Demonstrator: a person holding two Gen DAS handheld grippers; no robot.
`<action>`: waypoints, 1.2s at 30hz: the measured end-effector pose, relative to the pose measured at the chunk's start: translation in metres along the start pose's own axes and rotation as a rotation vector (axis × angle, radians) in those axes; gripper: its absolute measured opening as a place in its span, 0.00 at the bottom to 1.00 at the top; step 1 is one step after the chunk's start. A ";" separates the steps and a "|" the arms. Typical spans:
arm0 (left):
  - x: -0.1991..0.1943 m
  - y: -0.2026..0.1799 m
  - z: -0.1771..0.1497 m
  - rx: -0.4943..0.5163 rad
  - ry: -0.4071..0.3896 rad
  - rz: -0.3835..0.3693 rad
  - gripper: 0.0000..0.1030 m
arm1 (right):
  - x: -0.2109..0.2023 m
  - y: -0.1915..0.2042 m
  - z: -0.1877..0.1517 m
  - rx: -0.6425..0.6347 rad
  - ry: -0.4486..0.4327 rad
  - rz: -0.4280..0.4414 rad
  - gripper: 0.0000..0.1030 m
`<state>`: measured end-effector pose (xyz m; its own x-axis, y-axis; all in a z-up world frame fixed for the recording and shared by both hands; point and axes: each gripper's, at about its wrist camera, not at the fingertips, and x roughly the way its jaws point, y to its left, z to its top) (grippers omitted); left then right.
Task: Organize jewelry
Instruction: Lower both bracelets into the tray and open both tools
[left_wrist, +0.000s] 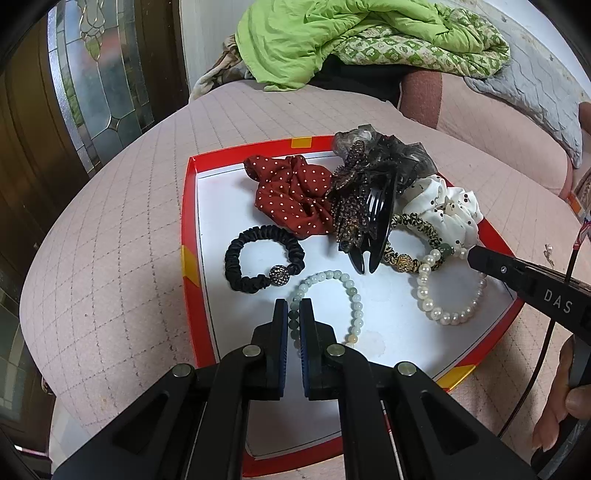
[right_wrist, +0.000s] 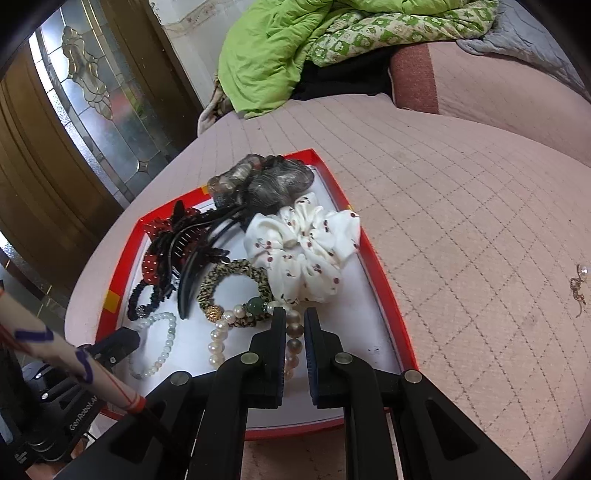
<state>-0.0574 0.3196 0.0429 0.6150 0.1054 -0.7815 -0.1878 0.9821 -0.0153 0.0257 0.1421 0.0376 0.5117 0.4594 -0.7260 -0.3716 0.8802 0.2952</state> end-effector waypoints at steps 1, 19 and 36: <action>0.000 0.000 0.000 0.001 0.001 0.001 0.06 | 0.001 0.000 0.000 -0.001 0.004 -0.004 0.10; 0.007 -0.003 -0.002 0.013 0.019 0.017 0.06 | 0.012 0.006 -0.005 -0.045 0.044 -0.038 0.11; -0.002 -0.013 0.000 0.029 -0.020 0.044 0.31 | -0.012 0.007 -0.009 -0.070 0.007 -0.004 0.26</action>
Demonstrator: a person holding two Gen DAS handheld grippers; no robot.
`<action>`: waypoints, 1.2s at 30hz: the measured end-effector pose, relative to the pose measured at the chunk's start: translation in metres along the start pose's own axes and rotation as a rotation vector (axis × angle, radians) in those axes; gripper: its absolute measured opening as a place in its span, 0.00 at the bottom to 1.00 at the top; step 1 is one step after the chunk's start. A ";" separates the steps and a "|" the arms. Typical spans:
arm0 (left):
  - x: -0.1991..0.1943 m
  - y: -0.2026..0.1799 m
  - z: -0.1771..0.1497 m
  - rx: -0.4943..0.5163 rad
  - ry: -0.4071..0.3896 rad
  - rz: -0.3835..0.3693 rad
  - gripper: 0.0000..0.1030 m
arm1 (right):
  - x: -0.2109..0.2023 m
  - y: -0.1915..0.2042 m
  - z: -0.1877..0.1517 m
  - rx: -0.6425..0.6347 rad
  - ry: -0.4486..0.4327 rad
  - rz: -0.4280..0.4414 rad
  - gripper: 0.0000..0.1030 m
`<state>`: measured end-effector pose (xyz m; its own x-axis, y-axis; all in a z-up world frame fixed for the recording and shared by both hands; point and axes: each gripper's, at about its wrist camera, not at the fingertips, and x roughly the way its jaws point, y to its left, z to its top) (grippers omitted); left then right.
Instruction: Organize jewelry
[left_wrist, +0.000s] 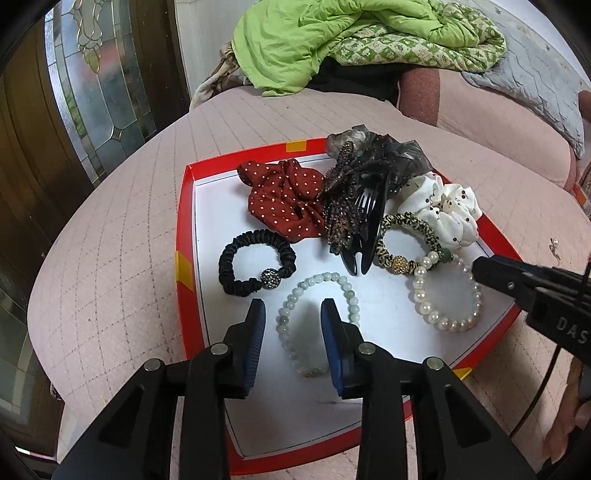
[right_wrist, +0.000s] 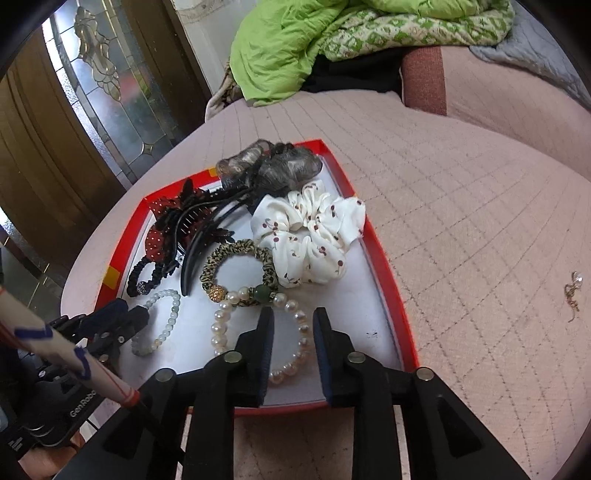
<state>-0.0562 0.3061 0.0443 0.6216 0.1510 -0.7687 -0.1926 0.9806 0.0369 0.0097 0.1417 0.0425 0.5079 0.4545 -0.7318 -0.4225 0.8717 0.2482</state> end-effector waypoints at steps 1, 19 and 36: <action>-0.001 -0.001 0.000 0.001 -0.002 0.004 0.34 | -0.003 -0.001 -0.001 0.002 -0.004 -0.001 0.27; -0.053 -0.010 -0.030 -0.042 -0.116 0.040 0.85 | -0.070 -0.015 -0.045 -0.013 -0.126 -0.112 0.63; -0.201 -0.020 -0.128 -0.068 -0.375 -0.024 0.99 | -0.176 0.013 -0.139 -0.154 -0.301 -0.196 0.84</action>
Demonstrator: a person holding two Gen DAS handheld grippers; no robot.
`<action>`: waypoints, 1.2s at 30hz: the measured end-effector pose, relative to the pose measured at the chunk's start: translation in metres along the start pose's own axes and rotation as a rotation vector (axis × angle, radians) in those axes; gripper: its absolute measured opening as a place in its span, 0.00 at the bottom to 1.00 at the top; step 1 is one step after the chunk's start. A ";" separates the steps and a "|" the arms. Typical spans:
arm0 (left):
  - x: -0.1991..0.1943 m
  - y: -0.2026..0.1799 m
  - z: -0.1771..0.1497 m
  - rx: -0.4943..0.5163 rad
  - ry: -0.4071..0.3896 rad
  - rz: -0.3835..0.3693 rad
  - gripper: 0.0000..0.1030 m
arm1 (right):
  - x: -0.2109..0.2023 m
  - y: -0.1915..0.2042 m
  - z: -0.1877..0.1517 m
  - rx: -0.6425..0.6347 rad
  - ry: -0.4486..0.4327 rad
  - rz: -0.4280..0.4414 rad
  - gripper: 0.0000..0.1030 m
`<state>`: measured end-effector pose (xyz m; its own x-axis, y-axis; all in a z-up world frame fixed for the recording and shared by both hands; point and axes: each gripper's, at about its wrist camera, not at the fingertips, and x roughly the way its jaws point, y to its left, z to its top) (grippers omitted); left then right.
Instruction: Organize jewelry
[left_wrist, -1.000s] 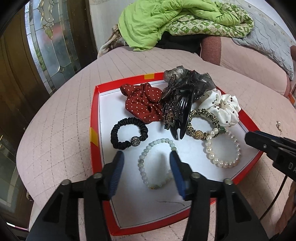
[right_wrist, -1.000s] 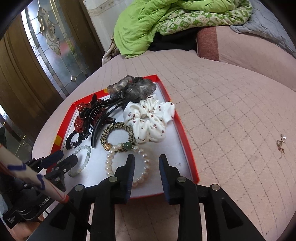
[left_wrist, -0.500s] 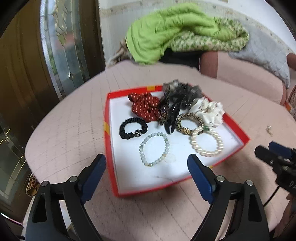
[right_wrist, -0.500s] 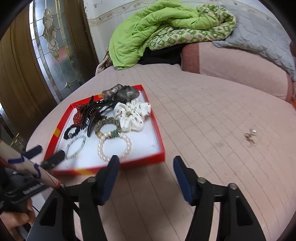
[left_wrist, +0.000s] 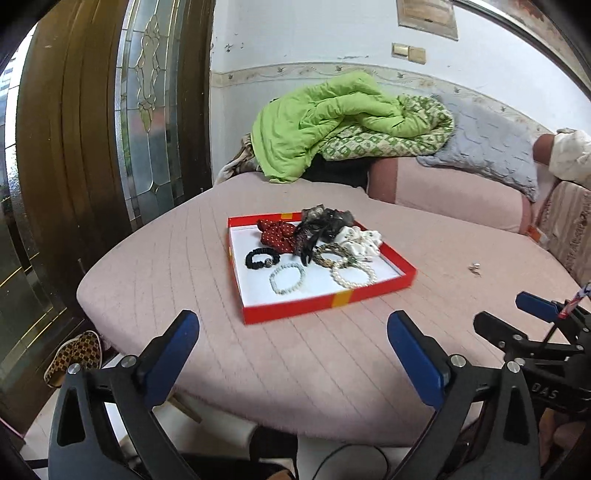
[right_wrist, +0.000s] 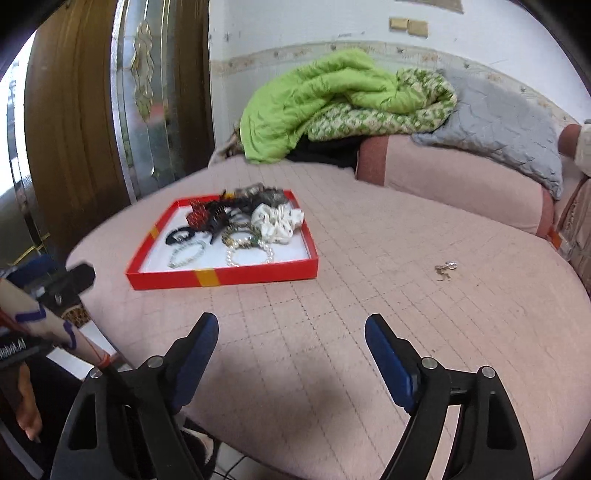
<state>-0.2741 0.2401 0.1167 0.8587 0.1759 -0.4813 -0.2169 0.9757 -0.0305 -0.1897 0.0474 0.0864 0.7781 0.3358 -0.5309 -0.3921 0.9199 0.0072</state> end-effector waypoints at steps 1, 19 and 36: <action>-0.007 0.000 -0.002 0.003 -0.008 0.001 0.99 | -0.008 0.003 -0.004 -0.014 -0.007 -0.013 0.85; -0.049 0.008 -0.016 -0.069 -0.002 0.208 1.00 | -0.055 0.021 -0.016 -0.063 -0.031 -0.029 0.90; 0.050 -0.006 -0.001 -0.001 0.196 0.271 1.00 | 0.006 -0.002 -0.006 -0.069 0.041 -0.089 0.90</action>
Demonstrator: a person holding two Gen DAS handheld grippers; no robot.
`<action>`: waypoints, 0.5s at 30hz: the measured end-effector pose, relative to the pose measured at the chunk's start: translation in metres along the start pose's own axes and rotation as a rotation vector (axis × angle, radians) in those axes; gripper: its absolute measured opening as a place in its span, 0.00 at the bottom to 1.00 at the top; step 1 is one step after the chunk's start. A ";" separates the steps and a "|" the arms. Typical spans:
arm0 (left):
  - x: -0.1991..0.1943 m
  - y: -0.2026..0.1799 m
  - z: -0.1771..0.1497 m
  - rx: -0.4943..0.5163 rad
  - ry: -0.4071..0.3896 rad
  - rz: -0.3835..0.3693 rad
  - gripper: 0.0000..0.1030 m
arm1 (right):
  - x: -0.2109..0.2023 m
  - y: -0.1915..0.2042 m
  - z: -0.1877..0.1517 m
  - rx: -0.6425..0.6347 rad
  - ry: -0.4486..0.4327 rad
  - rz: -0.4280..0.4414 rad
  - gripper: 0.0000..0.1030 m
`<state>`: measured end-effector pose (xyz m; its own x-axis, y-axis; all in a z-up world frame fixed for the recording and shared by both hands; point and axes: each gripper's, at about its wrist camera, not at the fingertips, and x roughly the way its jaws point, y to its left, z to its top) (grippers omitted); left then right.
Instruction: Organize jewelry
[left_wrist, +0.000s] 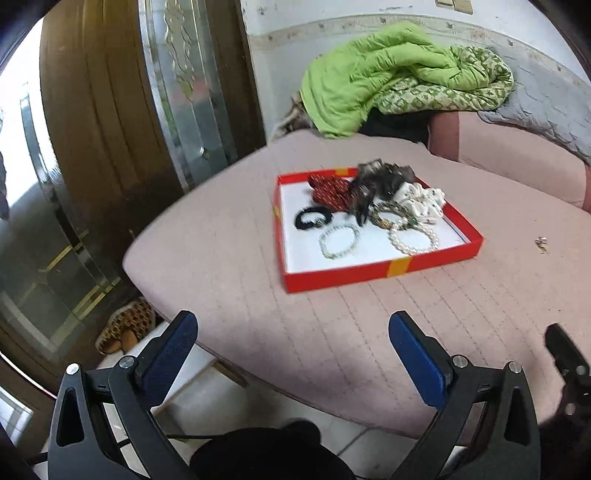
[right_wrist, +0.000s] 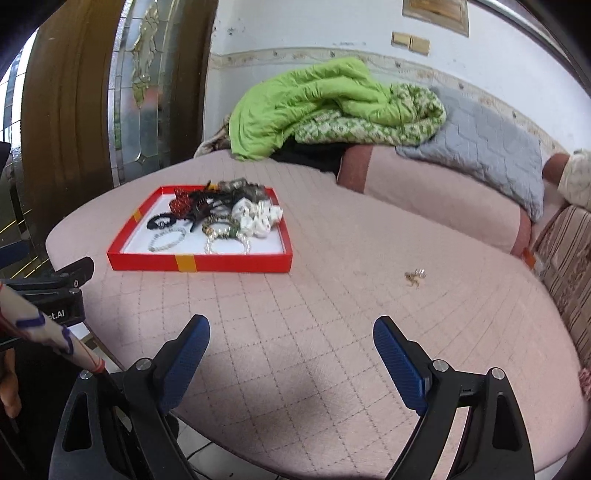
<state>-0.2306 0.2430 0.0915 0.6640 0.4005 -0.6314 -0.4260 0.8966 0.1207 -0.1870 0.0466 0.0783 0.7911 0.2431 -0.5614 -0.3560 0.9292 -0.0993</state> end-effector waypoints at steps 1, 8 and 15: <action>0.002 0.000 0.000 -0.003 0.008 -0.008 1.00 | 0.002 0.000 -0.001 0.006 0.009 0.000 0.90; 0.014 -0.006 0.000 -0.024 0.057 -0.042 1.00 | 0.009 -0.005 -0.004 0.021 0.032 -0.010 0.90; 0.018 -0.015 -0.001 -0.012 0.067 -0.054 1.00 | 0.011 -0.005 -0.006 0.013 0.039 -0.019 0.91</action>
<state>-0.2128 0.2365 0.0773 0.6437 0.3374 -0.6869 -0.3980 0.9142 0.0762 -0.1795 0.0426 0.0682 0.7772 0.2150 -0.5914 -0.3346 0.9371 -0.0992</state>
